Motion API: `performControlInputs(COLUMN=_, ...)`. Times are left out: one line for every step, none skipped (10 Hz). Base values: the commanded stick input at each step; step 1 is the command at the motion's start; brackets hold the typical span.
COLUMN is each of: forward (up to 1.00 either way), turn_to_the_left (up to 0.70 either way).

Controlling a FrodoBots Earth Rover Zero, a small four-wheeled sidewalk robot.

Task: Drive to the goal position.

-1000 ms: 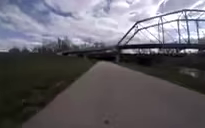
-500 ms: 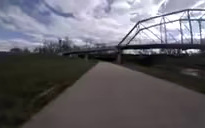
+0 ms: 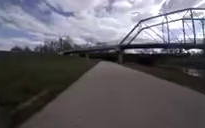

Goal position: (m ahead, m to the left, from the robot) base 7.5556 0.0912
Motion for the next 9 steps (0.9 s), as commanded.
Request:
performControlInputs(forward=1.00, turn_to_the_left=0.00)
performControlInputs(forward=1.00, turn_to_the_left=0.00)
performControlInputs(forward=1.00, turn_to_the_left=0.00)
performControlInputs(forward=1.00, turn_to_the_left=0.00)
performControlInputs(forward=1.00, turn_to_the_left=0.00)
performControlInputs(forward=1.00, turn_to_the_left=0.00)
performControlInputs(forward=1.00, turn_to_the_left=0.00)
performControlInputs(forward=1.00, turn_to_the_left=0.00)
performControlInputs(forward=1.00, turn_to_the_left=0.00)
